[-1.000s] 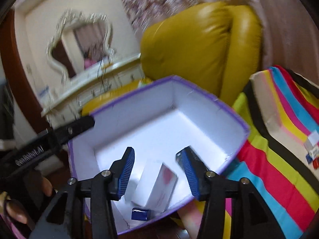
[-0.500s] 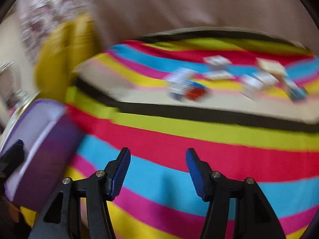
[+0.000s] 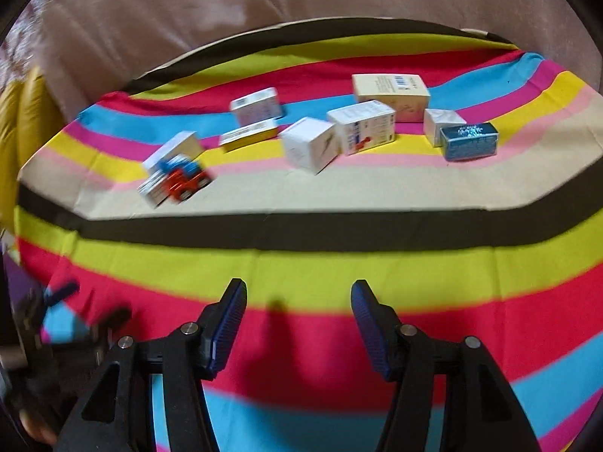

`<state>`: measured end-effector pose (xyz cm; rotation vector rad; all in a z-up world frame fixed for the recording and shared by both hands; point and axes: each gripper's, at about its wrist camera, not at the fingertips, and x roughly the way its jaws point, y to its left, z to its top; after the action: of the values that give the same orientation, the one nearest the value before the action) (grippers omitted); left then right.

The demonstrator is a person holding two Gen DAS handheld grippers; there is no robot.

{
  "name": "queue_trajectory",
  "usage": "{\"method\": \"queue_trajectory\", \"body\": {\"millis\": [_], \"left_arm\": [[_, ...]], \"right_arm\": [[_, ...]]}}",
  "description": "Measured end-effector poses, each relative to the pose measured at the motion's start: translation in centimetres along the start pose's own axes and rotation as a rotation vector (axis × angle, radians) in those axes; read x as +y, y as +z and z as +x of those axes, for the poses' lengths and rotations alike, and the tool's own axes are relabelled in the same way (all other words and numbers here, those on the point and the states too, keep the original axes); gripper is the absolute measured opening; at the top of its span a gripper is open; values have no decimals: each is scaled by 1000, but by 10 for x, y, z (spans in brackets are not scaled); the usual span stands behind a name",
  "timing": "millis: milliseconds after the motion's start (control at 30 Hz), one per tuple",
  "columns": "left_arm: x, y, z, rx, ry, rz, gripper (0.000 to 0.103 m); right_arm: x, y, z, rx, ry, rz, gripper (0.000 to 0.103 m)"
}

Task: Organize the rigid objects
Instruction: 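Move both open tools back over the striped table, then grasp the white JI YIN MUSIC box with the right tool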

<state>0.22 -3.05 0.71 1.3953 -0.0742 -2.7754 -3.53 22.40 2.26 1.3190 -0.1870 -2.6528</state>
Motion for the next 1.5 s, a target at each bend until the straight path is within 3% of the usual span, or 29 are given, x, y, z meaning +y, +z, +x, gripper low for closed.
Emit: {"method": "queue_trajectory", "body": {"millis": [133, 367, 500, 600, 667, 700, 733, 867, 1000, 1100, 1367, 1500], "left_arm": [[17, 0, 5, 24, -51, -90, 101], [17, -3, 2, 26, -45, -89, 102], [18, -3, 1, 30, -48, -86, 103], [17, -2, 2, 30, -47, -85, 103], [17, -2, 2, 30, -47, -86, 103], [17, -2, 2, 30, -46, -86, 103], [17, -2, 2, 30, -46, -86, 103], [17, -2, 2, 31, -46, -85, 103], [17, -2, 2, 31, -47, -85, 103], [16, 0, 5, 33, -45, -82, 103], [8, 10, 11, 74, -5, -122, 103], [-16, 38, 27, 93, -34, -171, 103]], "right_arm": [[-6, 31, 32, 12, -26, 13, 59], [-1, 94, 92, 16, -43, 166, 59], [7, 120, 123, 30, -121, 227, 59], [20, 130, 136, 34, -230, 163, 60], [24, 125, 135, 43, -293, 114, 52], [23, 119, 129, 25, -285, 109, 43], [21, 114, 125, 20, -270, 99, 43], [9, 75, 88, 18, -105, 16, 43], [1, 33, 53, 14, -8, -133, 43], [5, 16, 40, 0, -45, -251, 43], [-3, 18, 36, 1, -38, -235, 43], [-3, 19, 38, 1, -35, -231, 44]]}}
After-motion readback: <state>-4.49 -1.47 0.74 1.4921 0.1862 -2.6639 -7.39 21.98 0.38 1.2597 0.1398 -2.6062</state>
